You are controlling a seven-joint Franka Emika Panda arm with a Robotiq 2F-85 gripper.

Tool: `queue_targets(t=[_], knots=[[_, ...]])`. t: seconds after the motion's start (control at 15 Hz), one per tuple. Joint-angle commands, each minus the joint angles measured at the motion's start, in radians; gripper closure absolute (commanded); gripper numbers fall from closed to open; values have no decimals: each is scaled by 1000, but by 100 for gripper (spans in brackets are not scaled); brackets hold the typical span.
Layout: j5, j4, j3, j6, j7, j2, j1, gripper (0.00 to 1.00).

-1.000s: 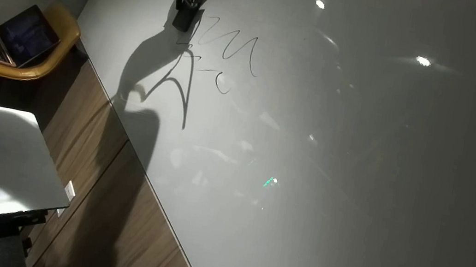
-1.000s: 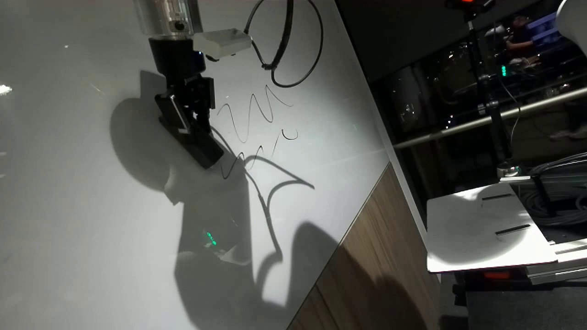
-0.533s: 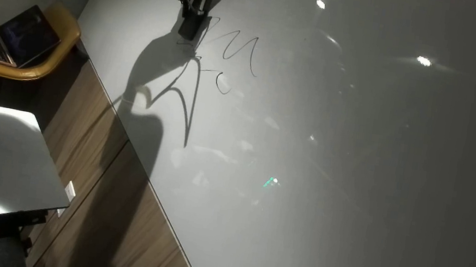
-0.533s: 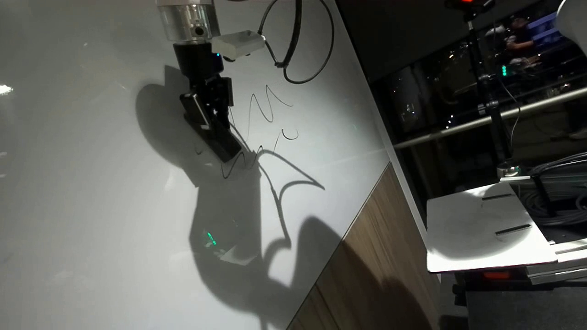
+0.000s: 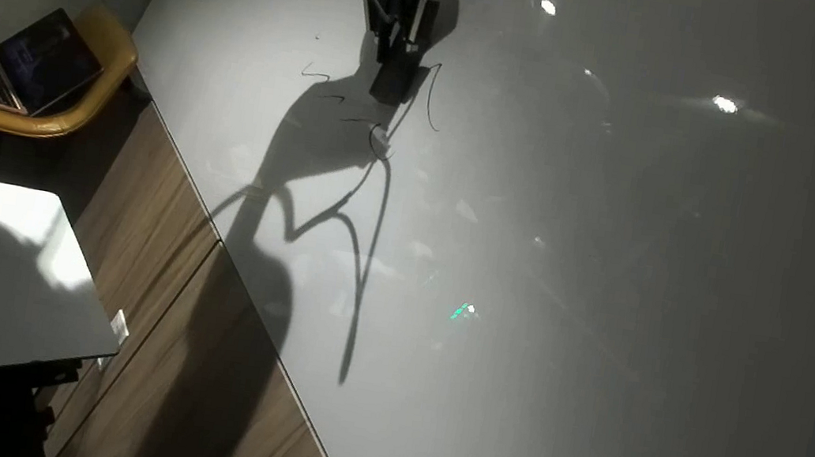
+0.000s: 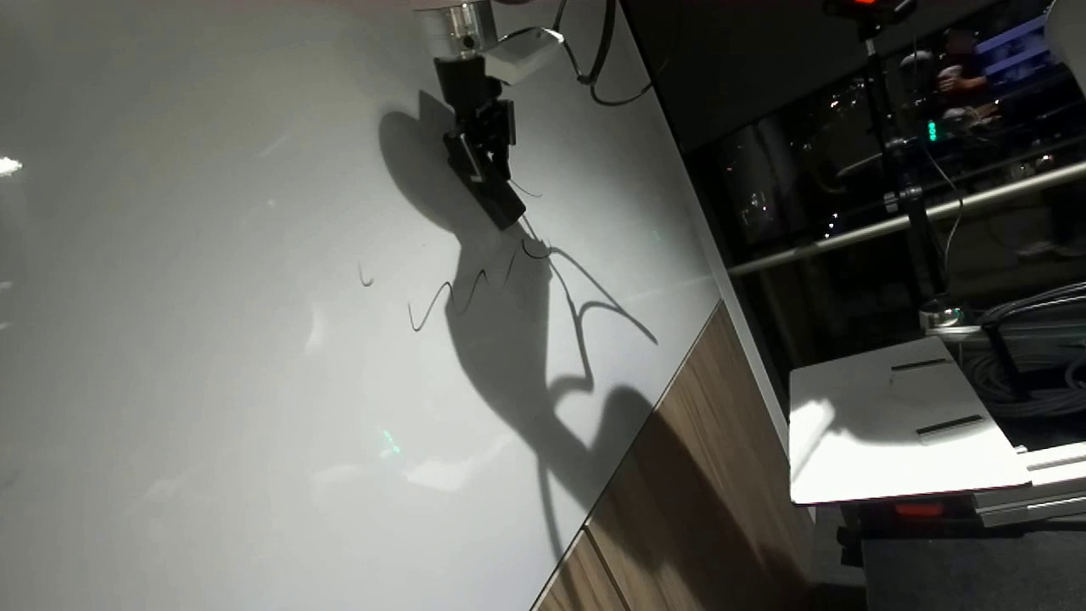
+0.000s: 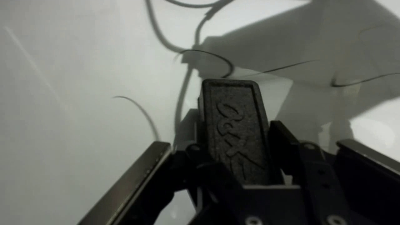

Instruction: Use the eraser to clean the whiteboard.

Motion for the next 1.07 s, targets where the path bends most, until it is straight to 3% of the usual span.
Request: queue_targets(t=[0.0,0.2,0.4,1.0], knots=[[-18,-39,-71,86,-42,-50,-101,73],[10,-33,-134,140,-118,-56,-176,73],[31,-37,-143,185,-129,-47,-199,73],[55,-94,-40,205,-53,-34,-136,73]])
